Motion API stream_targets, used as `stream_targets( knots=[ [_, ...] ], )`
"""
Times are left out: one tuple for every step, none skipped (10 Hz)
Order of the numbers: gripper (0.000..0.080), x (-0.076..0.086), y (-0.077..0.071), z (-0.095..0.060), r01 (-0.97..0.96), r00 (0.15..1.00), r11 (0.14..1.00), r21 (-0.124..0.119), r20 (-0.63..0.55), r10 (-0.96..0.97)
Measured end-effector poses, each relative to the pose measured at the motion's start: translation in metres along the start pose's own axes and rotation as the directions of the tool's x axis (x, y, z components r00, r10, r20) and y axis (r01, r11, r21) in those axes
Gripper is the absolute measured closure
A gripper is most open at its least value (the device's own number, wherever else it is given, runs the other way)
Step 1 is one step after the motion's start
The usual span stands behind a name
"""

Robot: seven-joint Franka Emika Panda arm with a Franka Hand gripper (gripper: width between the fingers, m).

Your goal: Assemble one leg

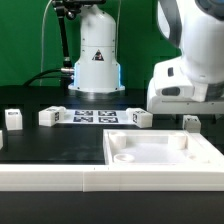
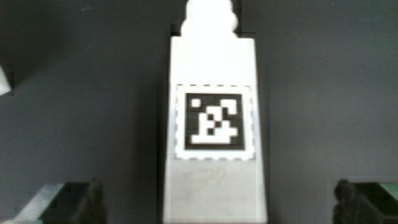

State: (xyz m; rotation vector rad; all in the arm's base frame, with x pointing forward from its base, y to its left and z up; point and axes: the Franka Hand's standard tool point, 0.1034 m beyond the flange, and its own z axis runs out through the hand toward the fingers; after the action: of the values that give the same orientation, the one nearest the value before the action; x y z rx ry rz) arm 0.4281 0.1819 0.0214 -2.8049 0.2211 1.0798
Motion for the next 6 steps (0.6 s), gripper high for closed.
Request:
stream_targets(
  knots=[
    [0.0151, 0.0003, 0.0001, 0.0032, 0.002, 0.998, 1.0, -0.006, 0.057, -0.002],
    [0.0151, -0.0001, 0.0014, 0.0077, 0.003, 0.992, 1.0, -0.014, 0.125, -0.002],
    [0.0151, 0.0062, -0.0002, 0.0109, 0.003, 0.991, 1.0, -0.01, 0.132, -0.002],
    [0.0151, 0.0073, -0.0008, 0.0122, 0.003, 0.992, 1.0, -0.009, 0.123, -0.002],
    [0.0151, 0.0074, -0.0009, 0.0126, 0.003, 0.992, 1.0, -0.009, 0.123, -0.002],
    [0.024, 0.0074, -0.0009, 0.0125, 0.003, 0.992, 1.0, -0.009, 0.122, -0.002]
  ],
)
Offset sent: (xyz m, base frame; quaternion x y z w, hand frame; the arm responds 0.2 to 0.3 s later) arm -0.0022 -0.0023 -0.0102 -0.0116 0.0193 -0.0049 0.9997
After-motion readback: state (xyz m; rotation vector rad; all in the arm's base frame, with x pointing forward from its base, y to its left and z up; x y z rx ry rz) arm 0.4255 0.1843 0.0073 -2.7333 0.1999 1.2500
